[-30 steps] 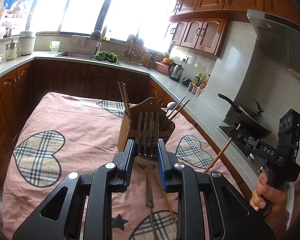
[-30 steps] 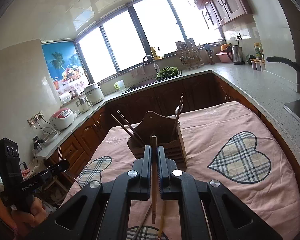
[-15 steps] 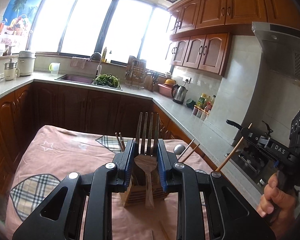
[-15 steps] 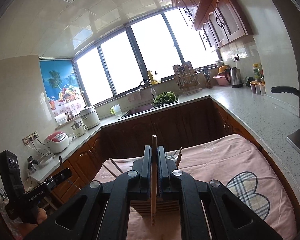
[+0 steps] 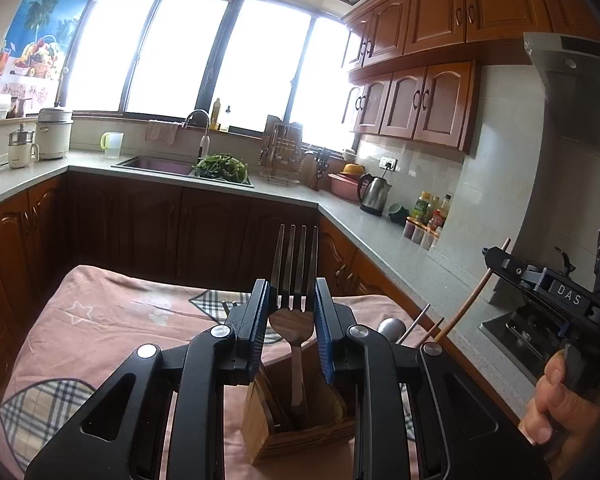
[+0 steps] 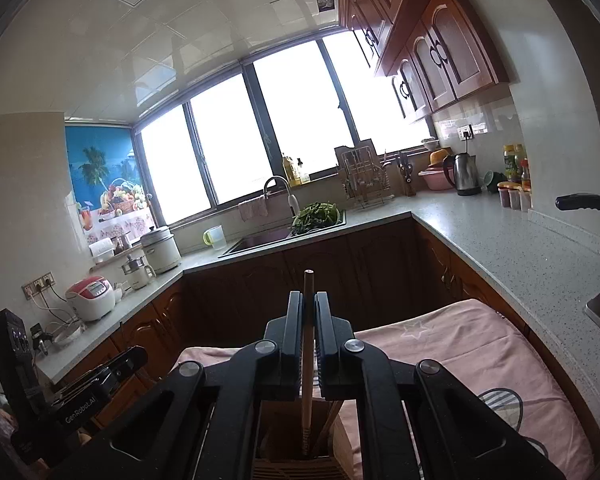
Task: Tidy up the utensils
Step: 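Carry the fork in the left tool and chopstick in the right tool to the holder, then lower the fork and chopstick into the holder and open both tools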
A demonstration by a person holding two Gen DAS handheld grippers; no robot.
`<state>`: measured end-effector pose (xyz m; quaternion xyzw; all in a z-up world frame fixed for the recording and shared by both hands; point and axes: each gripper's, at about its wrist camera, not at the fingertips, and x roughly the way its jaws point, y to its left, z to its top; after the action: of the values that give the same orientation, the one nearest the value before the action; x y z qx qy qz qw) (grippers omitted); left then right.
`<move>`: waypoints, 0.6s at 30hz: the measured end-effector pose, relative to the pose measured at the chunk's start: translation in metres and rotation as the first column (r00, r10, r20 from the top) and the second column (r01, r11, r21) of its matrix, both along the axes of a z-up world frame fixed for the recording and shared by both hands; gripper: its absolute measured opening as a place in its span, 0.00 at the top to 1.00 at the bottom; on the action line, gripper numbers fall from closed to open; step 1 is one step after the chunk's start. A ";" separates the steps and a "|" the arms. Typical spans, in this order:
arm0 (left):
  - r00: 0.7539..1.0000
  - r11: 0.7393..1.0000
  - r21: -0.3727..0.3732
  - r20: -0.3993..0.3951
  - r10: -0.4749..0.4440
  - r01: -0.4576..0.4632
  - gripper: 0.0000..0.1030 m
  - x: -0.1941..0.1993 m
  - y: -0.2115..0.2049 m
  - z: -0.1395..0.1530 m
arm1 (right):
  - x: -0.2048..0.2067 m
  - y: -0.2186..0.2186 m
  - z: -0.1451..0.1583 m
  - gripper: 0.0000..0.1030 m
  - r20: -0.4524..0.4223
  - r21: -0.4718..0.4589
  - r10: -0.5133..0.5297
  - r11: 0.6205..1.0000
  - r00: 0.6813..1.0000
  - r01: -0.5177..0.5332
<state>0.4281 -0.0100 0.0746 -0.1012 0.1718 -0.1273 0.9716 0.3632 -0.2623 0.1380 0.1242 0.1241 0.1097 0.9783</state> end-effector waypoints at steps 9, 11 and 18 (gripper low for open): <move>0.997 0.999 0.052 -0.080 -0.007 0.011 0.80 0.019 -0.020 -0.045 | 0.024 0.006 -0.048 0.95 -0.105 -0.004 0.014 1.000 0.994 -0.015; 0.995 0.999 0.052 -0.097 -0.010 0.015 0.80 0.021 -0.020 -0.052 | 0.027 0.007 -0.055 0.95 -0.121 -0.006 0.018 1.000 0.992 -0.019; 0.992 0.998 0.066 -0.127 -0.015 0.023 0.80 0.023 -0.024 -0.064 | 0.034 0.003 -0.071 0.95 -0.164 0.012 0.022 1.000 0.986 -0.020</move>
<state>0.4512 -0.0341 0.0102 -0.0748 0.2380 -0.1240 0.9604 0.3972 -0.2591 0.0669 0.1364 0.2051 0.1100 0.9629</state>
